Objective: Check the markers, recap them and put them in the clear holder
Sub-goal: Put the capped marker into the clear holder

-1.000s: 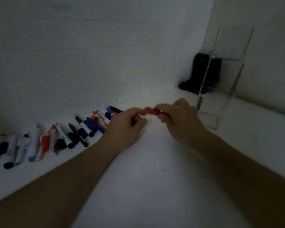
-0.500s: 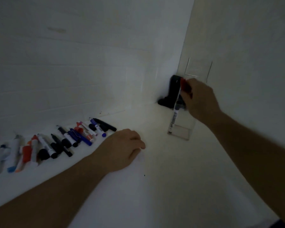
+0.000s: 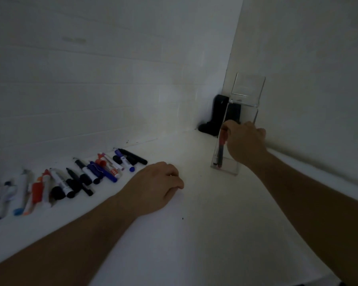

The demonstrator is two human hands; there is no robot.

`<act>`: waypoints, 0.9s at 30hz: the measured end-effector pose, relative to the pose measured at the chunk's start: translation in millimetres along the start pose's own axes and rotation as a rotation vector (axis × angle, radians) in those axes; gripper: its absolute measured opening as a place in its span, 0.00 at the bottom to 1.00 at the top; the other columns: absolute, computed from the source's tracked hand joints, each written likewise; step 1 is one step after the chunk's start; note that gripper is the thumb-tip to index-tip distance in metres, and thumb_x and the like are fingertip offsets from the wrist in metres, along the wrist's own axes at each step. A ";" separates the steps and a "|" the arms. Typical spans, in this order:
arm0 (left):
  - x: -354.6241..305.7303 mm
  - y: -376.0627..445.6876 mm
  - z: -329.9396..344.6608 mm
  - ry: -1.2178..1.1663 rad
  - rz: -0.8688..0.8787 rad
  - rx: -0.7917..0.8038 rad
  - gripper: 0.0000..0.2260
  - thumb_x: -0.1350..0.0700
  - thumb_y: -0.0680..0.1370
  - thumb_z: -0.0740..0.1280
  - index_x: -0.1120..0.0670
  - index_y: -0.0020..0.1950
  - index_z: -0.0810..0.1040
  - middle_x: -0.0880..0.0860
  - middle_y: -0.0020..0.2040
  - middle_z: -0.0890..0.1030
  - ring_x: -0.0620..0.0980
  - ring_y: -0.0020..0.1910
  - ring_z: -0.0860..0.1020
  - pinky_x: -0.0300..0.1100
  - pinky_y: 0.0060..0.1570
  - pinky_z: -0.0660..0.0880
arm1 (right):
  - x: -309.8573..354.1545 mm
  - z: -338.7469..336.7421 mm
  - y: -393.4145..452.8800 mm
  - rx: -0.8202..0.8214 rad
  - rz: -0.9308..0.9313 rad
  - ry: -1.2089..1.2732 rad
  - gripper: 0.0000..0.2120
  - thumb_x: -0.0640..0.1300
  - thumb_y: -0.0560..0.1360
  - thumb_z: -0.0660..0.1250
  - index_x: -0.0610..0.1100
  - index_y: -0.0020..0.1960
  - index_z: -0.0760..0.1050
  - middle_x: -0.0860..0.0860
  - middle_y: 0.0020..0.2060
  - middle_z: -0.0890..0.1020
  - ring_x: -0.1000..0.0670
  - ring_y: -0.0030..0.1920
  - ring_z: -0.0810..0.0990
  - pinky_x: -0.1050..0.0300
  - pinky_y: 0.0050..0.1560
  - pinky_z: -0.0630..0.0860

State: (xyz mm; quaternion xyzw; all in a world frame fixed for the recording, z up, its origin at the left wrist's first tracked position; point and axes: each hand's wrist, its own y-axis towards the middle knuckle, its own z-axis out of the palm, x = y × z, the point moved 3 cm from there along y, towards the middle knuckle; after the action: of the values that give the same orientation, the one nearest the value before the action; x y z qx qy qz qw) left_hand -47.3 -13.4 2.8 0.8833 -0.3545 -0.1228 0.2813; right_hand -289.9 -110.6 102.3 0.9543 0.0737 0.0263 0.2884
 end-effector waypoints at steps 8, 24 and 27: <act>5.4 -3.5 -5.0 -0.004 -0.046 0.023 0.09 0.55 0.79 0.66 0.48 0.54 0.85 0.48 0.50 0.83 0.46 0.46 0.78 0.43 0.48 0.76 | 16.2 -9.6 -11.5 -0.267 -0.109 0.087 0.14 0.45 0.80 0.60 0.50 0.64 0.75 0.47 0.56 0.78 0.41 0.58 0.73 0.43 0.54 0.70; 89.2 -39.1 -81.5 0.398 -0.807 -0.239 0.11 0.55 0.76 0.65 0.44 0.54 0.83 0.48 0.51 0.84 0.57 0.52 0.76 0.51 0.54 0.73 | 196.3 103.0 -21.7 0.270 -0.579 0.543 0.10 0.43 0.79 0.63 0.43 0.55 0.81 0.45 0.46 0.82 0.46 0.46 0.79 0.57 0.42 0.69; 90.5 -37.6 -75.2 0.408 -0.818 -0.186 0.11 0.54 0.76 0.64 0.43 0.53 0.83 0.46 0.51 0.84 0.56 0.53 0.76 0.51 0.54 0.72 | 190.6 97.9 -14.2 0.230 -0.533 0.361 0.09 0.46 0.81 0.61 0.42 0.48 0.77 0.50 0.38 0.76 0.49 0.41 0.77 0.56 0.36 0.64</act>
State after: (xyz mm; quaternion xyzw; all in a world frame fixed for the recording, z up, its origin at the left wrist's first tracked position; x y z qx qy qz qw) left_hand 69.9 -23.3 40.3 0.9277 0.0978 -0.0784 0.3518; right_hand -94.3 -122.7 14.4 0.9077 0.3729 0.1097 0.1578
